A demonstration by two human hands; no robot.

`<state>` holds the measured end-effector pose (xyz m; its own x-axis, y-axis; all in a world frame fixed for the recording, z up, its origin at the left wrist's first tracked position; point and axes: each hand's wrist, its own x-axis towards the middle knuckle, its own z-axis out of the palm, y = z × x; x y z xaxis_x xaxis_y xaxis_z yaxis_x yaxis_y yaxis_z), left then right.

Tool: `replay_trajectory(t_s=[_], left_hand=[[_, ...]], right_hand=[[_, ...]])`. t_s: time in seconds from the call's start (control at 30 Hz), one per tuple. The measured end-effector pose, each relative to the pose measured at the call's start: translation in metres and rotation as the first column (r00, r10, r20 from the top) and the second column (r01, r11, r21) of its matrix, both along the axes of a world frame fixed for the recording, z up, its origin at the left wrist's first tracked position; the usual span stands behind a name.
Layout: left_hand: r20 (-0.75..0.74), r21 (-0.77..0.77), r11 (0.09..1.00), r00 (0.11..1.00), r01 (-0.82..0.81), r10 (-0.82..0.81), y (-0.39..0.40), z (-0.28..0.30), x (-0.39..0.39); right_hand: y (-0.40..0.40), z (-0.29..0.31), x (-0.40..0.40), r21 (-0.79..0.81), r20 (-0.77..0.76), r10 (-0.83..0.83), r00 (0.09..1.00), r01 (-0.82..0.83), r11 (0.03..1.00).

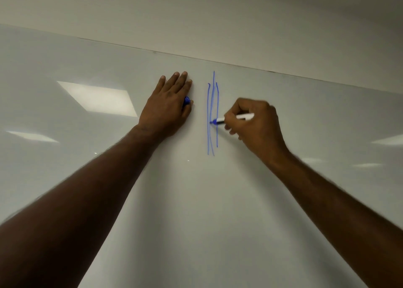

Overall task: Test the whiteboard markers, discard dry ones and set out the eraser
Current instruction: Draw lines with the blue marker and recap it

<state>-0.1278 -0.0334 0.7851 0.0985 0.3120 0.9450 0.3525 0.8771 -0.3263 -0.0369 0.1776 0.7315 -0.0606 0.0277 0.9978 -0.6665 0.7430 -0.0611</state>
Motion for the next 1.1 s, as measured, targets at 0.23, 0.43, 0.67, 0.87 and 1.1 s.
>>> replay_trajectory(t_s=[0.23, 0.43, 0.67, 0.87, 1.1], left_hand=[[-0.010, -0.001, 0.999, 0.999, 0.034, -0.034, 0.001, -0.002, -0.001], [0.006, 0.091, 0.958, 0.962, 0.271, -0.273, 0.000, -0.017, 0.008], [-0.051, 0.269, 0.598, 0.631, 0.755, -0.774, 0.022, -0.104, 0.028], [-0.125, 0.495, 0.047, 0.124, 0.868, -0.984, 0.042, -0.166, 0.054], [-0.199, 0.618, -0.537, -0.547, 0.574, -0.813, 0.054, -0.219, 0.100]], right_hand=[[0.001, -0.068, 0.012, 0.068, -0.010, -0.025, 1.000, 0.026, 0.997], [0.016, -0.068, 0.033, -0.097, -0.066, 0.197, 0.978, -0.203, 0.974], [0.032, -0.102, 0.055, -0.265, -0.060, 0.388, 0.920, -0.389, 0.882], [0.020, -0.150, 0.059, -0.358, -0.085, 0.632, 0.770, -0.616, 0.702], [-0.003, -0.200, 0.057, -0.342, -0.038, 0.730, 0.682, -0.695, 0.632]])
